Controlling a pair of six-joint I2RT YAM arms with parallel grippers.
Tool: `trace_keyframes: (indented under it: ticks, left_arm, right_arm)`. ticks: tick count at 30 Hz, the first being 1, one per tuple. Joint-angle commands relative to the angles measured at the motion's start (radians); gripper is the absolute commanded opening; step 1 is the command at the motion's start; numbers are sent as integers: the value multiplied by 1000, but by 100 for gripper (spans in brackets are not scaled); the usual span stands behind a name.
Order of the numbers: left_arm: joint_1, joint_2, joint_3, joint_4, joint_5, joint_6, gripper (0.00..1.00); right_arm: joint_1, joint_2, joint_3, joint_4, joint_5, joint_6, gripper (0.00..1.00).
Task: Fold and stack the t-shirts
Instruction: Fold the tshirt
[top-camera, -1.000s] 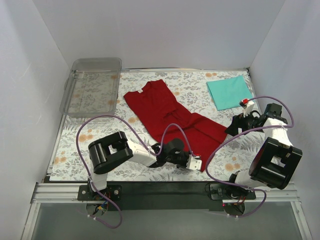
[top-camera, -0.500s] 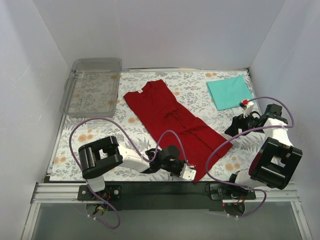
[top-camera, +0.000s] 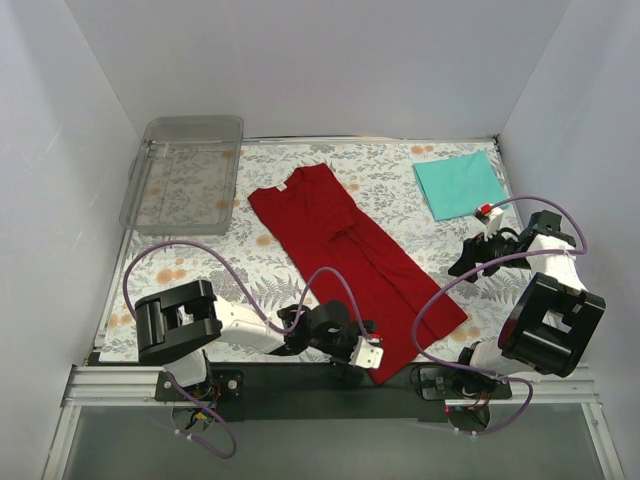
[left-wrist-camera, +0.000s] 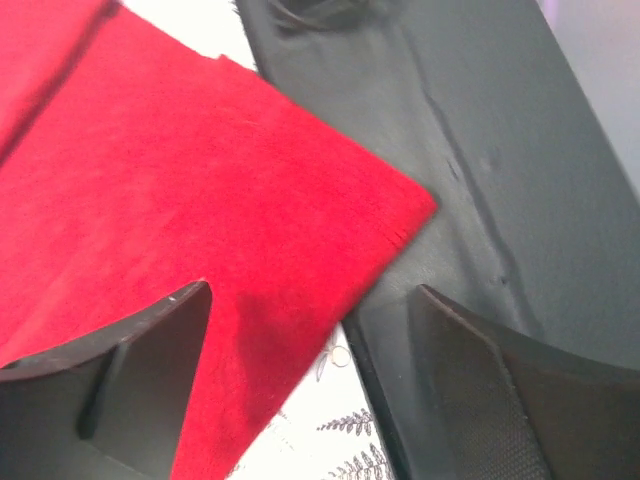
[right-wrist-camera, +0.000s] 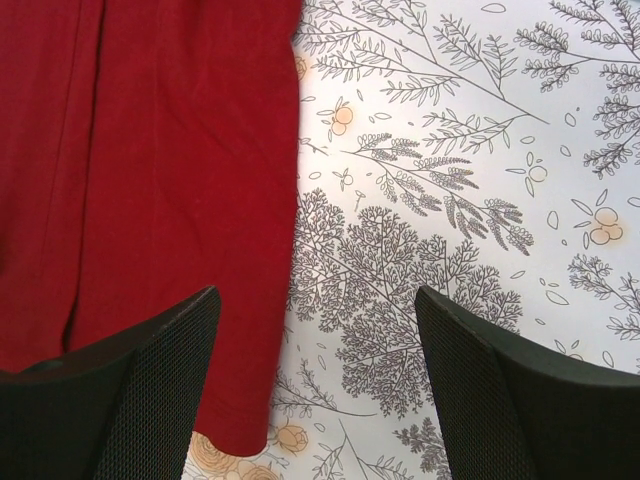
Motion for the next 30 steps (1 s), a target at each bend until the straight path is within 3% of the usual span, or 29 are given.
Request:
trace_keyframes:
  ticks: [1,3,6,7,8,9,14,19,23,30]
  left_arm:
    - [1,-109,-17,75,-100,-133,77]
    - [14,-183,-25,113,-175,-212,80]
    - [81,-266,0,54,-293,-432,84]
    - [128,-283,30,22,-374,-568,86]
    - [156,-315,69,-64,-405,-630,91]
    - [187,-329,69,-112,-427,-684,91]
    - [418,-421,144,-390,-469,-972,93]
    - [515,-589,95,-434,-496,-1071,93]
    - [528,-677,42,-466,-545,-1137,93]
    - [534,-794,-3,-520,-623,-1212,92]
  right_arm:
    - [26,16,55,-56,3,-60,72]
    - [61,33,84,-56,7,-54,72]
    - [187,95,166,-47,15,-11,72]
    - [251,119,196,-40,-2,12,71]
    - [309,175,272,-8,-17,83,71]
    - [310,209,273,18,-25,137,70]
    - [495,493,628,146,6,474,69]
    - [613,742,950,226,76,765,70]
    - [667,932,1198,250,109,956,71]
    - [718,1076,1329,344,204,1104,69]
